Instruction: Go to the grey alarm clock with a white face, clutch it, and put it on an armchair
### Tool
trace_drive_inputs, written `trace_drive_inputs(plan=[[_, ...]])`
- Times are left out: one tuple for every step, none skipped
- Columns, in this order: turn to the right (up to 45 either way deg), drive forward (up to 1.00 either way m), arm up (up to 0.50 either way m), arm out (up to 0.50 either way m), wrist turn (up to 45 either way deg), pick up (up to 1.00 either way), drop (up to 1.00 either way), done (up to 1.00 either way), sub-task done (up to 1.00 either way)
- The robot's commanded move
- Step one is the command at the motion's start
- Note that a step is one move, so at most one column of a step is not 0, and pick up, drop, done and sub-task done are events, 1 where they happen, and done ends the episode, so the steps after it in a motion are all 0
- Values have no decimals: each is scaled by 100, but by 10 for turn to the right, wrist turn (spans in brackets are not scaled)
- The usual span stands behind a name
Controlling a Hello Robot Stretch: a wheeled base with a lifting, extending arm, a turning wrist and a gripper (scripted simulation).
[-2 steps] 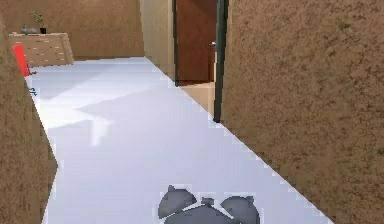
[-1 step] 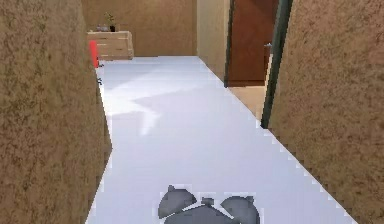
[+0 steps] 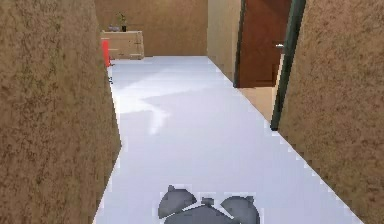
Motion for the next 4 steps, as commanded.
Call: trace_drive_inputs(plan=[[0, 50, 0, 0, 0, 0, 0, 0, 0], [-90, 0, 0, 0, 0, 0, 0, 0, 0], [0, 100, 0, 0, 0, 0, 0, 0, 0], [-30, 0, 0, 0, 0, 0, 0, 0, 0]])
